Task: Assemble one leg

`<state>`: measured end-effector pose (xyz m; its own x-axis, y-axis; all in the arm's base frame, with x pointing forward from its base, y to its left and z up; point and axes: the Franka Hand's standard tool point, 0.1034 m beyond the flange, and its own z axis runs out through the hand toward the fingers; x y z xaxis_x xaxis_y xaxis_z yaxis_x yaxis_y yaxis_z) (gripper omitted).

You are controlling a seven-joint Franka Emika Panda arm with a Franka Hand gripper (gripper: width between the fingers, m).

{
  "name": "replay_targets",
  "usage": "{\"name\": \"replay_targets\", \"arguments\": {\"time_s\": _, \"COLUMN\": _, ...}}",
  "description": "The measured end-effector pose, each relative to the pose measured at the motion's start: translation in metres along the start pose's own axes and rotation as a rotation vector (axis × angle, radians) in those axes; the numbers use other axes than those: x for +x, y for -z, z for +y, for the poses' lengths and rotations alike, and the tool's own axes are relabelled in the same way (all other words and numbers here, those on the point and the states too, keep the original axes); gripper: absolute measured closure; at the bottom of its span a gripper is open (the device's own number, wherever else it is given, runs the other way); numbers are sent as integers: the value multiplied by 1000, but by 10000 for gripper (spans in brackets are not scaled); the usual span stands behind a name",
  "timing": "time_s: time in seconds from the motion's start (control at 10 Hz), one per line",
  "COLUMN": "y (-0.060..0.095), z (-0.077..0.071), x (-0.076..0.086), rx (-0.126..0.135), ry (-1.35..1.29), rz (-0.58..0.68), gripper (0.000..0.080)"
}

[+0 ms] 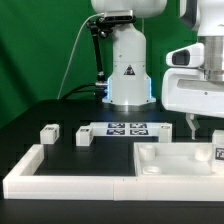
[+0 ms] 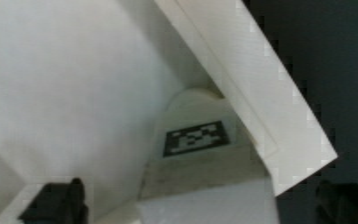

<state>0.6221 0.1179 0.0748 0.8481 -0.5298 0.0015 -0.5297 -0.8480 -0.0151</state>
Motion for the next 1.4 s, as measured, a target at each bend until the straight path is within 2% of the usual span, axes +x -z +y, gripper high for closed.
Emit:
{"name": "replay_targets", "arguments": {"time_s": 0.2, "y": 0, "z": -1, "x": 0, "rx": -3, "ry": 139, "rz": 5, "gripper": 150}}
{"name": "replay_targets", "arguments": {"time_s": 0.4, "y": 0, "z": 0, "x": 0, "rx": -3, "ry": 162, "rz": 5, "gripper": 418}}
{"name": "replay_targets", "arguments": {"time_s": 0.5, "y": 0, "z": 0, "x": 1, "rx": -3, "ry": 162, "rz": 5, "gripper": 418}}
{"name": "replay_targets", "arguments": {"time_s": 0.6, "y": 0, "z": 0, "x": 1, "rx": -3, "ry": 162, "rz": 5, "gripper": 508}}
{"name": "replay_targets", "arguments": {"time_s": 0.9, "y": 0, "z": 0, "x": 0, "rx": -1, "ry": 28, "rz": 3, "gripper": 508}}
{"name": "replay_targets", "arguments": {"time_s": 1.4, "y": -1, "z": 0, "x": -1, "rx": 78, "ry": -579, "rz": 34, "gripper": 508}}
